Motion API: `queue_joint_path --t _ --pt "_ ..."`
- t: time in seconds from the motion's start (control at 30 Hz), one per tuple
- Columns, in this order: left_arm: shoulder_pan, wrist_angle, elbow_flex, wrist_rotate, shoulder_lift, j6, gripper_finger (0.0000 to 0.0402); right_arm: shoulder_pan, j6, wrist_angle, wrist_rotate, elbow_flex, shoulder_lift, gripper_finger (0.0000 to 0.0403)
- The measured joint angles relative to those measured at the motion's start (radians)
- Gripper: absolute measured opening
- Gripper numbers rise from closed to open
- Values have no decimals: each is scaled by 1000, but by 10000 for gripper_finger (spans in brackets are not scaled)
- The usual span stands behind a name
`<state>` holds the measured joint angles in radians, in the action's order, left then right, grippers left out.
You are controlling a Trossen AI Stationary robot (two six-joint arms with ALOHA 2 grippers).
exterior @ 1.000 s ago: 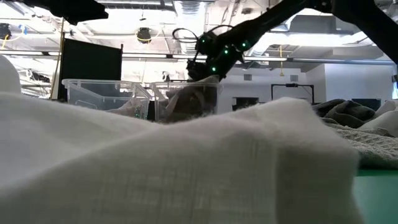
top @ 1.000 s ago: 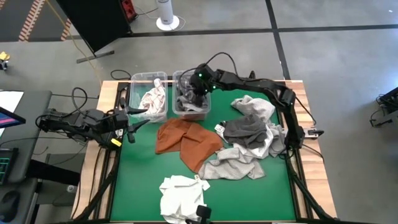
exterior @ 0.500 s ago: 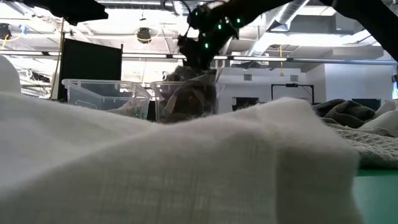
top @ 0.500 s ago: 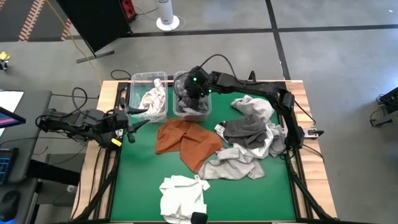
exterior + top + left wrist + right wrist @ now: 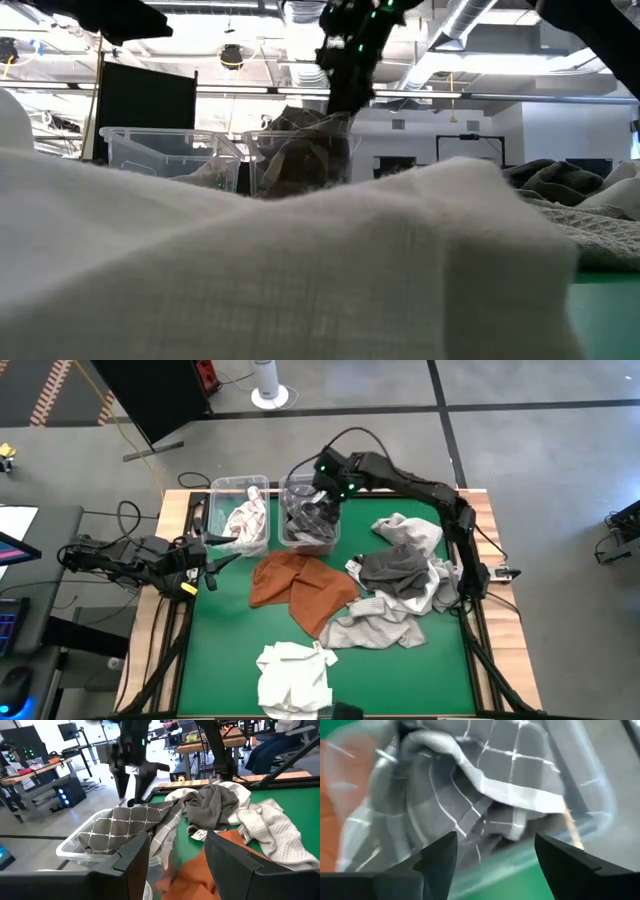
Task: Sort towels by color in basket
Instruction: Put the dark gray patterned towel into the right transparent bin
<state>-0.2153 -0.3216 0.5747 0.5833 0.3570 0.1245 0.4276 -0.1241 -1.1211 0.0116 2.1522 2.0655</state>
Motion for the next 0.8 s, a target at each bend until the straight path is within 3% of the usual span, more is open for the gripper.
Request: queue_joint_path --t 0.23,0.43,0.8 --pt "0 -4 0 0 0 -17 180 -100 -64 141 -3 10 -68 295" --pt "0 -3 0 1 0 -36 180 -160 -136 291 4 11 3 291" --pt "0 -9 0 -55 0 -61 180 -22 -87 186 30 9 229 281"
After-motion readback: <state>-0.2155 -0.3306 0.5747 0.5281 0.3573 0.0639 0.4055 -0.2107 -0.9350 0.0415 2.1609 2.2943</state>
